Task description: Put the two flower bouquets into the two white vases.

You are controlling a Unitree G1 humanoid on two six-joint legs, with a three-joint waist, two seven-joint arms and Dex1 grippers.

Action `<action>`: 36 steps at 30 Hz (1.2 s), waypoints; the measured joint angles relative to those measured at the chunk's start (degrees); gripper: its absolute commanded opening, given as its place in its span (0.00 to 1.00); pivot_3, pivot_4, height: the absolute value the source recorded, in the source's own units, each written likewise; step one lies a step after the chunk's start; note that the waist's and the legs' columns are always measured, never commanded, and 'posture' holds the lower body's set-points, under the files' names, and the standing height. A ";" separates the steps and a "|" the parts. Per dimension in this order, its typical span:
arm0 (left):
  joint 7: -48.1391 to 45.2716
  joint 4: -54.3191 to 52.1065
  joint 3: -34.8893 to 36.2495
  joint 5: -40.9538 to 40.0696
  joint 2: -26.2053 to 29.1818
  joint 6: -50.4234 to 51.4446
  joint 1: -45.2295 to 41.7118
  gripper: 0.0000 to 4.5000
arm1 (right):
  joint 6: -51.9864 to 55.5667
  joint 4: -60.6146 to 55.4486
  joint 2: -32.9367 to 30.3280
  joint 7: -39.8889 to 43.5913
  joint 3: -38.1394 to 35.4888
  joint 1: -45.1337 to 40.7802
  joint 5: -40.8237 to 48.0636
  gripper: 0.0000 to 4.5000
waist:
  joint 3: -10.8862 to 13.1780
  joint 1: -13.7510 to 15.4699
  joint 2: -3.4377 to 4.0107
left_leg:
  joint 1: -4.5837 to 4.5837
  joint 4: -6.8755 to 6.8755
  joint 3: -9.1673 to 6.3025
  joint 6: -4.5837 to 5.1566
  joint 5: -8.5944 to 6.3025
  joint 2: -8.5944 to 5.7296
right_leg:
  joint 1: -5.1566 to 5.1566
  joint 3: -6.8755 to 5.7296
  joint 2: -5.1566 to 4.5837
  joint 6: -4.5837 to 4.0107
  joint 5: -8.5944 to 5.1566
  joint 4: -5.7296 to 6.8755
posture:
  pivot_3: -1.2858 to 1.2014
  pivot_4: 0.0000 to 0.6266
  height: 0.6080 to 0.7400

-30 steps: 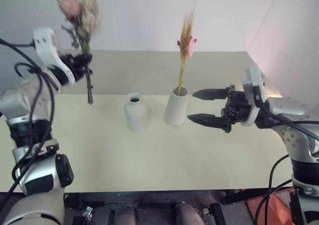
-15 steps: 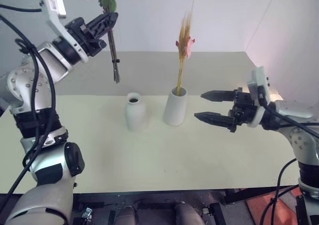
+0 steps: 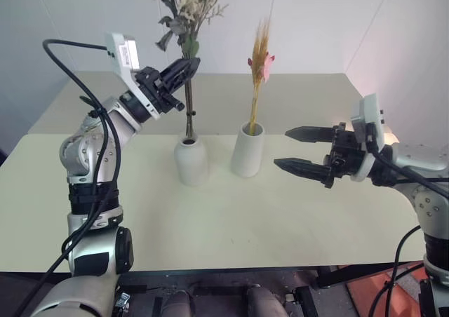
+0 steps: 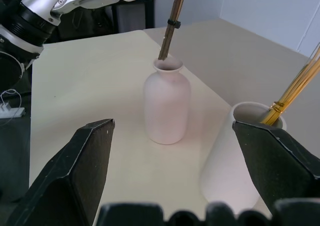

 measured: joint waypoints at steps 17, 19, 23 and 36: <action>-0.64 -0.10 -2.65 3.57 -1.25 -7.05 5.60 0.03 | 0.03 -1.75 -0.92 -0.78 -0.35 1.58 1.71 1.00 | 0.00 0.00 0.00 | 0.23 -0.01 -0.01 0.00 0.00 0.00 | 0.27 0.00 0.00 0.16 -0.10 -0.05 | 0.52 0.24 1.00; -0.69 -0.10 -2.79 4.00 -1.25 -7.24 5.61 0.03 | 0.03 -1.89 -0.99 -0.85 -0.39 1.58 1.84 1.00 | 0.00 0.03 0.00 | 0.23 -0.01 -0.01 0.00 0.00 0.00 | 0.27 -0.01 0.00 0.18 -0.11 -0.06 | 0.52 0.24 1.00; -0.73 0.10 -2.79 4.23 -1.35 -8.34 5.61 0.03 | 0.03 -1.95 -1.07 -0.87 -0.39 1.58 1.93 1.00 | 0.00 0.02 0.00 | 0.23 -0.01 -0.01 0.00 0.00 0.00 | 0.27 0.00 0.00 0.19 -0.12 -0.07 | 0.52 0.24 1.00; -1.49 -0.72 -2.87 3.91 0.48 -7.48 9.48 0.58 | 0.03 -1.96 -1.25 -0.87 -0.39 1.59 2.11 1.00 | 0.00 -0.06 0.00 | 0.23 -0.01 -0.01 0.00 0.00 0.01 | 0.27 0.00 0.00 0.35 -0.22 -0.07 | 0.52 0.24 1.00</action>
